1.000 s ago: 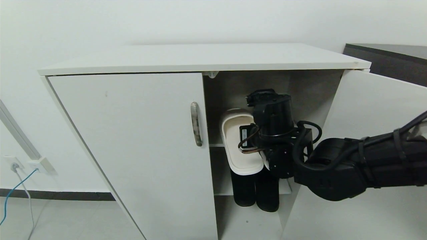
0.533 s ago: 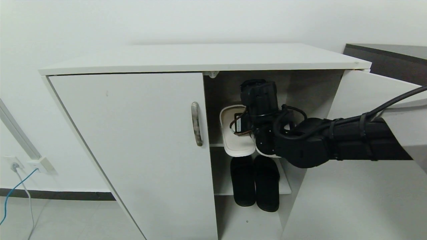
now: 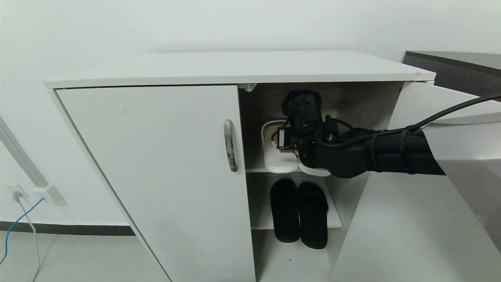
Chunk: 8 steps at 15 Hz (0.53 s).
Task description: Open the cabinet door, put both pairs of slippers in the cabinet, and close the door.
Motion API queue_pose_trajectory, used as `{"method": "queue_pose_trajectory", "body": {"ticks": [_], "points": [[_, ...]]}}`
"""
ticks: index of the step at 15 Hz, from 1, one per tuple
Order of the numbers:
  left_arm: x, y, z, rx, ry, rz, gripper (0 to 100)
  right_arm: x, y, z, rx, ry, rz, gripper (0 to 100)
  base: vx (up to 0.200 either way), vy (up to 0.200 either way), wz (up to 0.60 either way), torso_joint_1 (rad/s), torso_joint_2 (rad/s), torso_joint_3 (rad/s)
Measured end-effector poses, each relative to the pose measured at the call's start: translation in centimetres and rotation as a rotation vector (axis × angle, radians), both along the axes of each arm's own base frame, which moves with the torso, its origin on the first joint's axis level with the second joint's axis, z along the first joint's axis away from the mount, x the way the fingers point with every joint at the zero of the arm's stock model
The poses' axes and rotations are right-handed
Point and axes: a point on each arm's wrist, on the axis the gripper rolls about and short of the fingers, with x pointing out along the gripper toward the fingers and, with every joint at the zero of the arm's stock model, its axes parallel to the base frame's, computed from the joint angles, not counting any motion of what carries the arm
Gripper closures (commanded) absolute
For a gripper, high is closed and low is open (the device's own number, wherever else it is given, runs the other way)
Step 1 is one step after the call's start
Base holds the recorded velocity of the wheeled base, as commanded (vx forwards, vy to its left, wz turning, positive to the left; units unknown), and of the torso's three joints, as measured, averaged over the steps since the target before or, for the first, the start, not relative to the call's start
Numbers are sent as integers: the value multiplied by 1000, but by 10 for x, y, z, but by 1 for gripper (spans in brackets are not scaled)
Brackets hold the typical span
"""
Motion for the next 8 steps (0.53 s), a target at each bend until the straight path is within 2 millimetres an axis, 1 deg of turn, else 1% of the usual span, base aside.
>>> {"method": "queue_pose_trajectory", "body": {"ticks": [4,8], "points": [[0,0,0,0,0,7,100,12,-1,-7,-16,-1,-23,100,0,0,0,0,0,0],[0,0,0,-5,0,8,100,15,-2,-11,-29,3,-29,100,0,0,0,0,0,0]]}}
